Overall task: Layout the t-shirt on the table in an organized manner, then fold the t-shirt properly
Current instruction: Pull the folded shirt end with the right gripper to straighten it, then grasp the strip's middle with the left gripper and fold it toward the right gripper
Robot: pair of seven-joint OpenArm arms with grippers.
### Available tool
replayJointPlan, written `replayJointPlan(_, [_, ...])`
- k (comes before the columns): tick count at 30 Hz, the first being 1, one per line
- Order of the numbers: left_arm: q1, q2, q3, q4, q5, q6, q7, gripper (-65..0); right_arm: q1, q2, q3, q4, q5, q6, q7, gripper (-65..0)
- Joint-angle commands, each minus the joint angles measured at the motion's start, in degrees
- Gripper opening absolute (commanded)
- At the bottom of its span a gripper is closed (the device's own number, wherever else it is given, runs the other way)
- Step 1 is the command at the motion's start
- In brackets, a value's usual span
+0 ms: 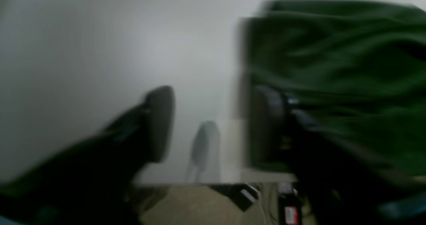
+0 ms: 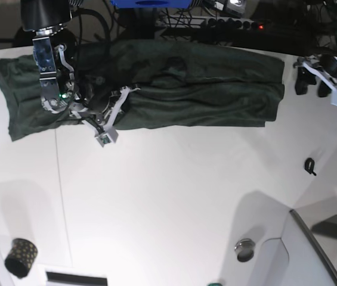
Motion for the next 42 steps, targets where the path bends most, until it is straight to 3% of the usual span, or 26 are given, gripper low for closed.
replayJointPlan(1, [0.7,-1.1,-2.1,0.8,-1.2,0.1,-0.9,-18.1,0.7,0.1,0.0,2.1,0.5,0.0,0.9,-64.2])
replayJointPlan(4, [0.7,-0.8,-4.7,1.3,-1.3,0.0,1.9,-10.9,0.1,0.1,0.0,6.5,0.5,0.0,1.0,-64.2])
replayJointPlan(7, [-0.1,0.3,-4.2,0.6,-2.9,-0.7,1.9,-9.2,-1.8,0.1,0.0,13.0,0.6,0.2,1.1,-64.2])
replayJointPlan(10, [-2.3,0.6,-3.1,-3.0,-7.9,-7.2,2.0,-9.2,-4.0,0.1,0.5,19.5,0.6,0.3,1.2,-64.2])
replayJointPlan(21, [-11.4,0.7,4.5,-20.9,-10.2,-7.5,1.8,-10.0,-6.9,4.0,0.7,23.9,0.6,0.3,1.2,-64.2])
replayJointPlan(29, [-12.2,0.9,14.8,-22.4,-10.2,-7.5,1.7,-11.0,-7.0,4.2,0.7,23.8,0.6,0.1,1.2,-64.2])
replayJointPlan(32, [-12.2,0.9,16.5,-22.5,-10.2,-7.5,1.7,-24.0,-7.0,4.1,2.1,23.8,0.6,0.1,2.1,-64.2])
replayJointPlan(36, [-13.9,0.8,16.1,-23.0,-10.2,-7.5,1.7,-61.4,-7.8,3.8,4.8,23.7,0.8,0.2,3.9,-64.2])
replayJointPlan(37, [-14.9,0.6,16.1,-24.3,-10.2,-7.5,1.7,-65.0,-7.8,3.8,5.3,23.7,0.8,0.3,3.9,-64.2])
replayJointPlan(42, [-22.1,-1.2,16.1,-33.2,-10.2,-7.5,1.6,-65.0,-8.7,4.1,8.4,23.6,0.9,0.3,4.1,-64.2])
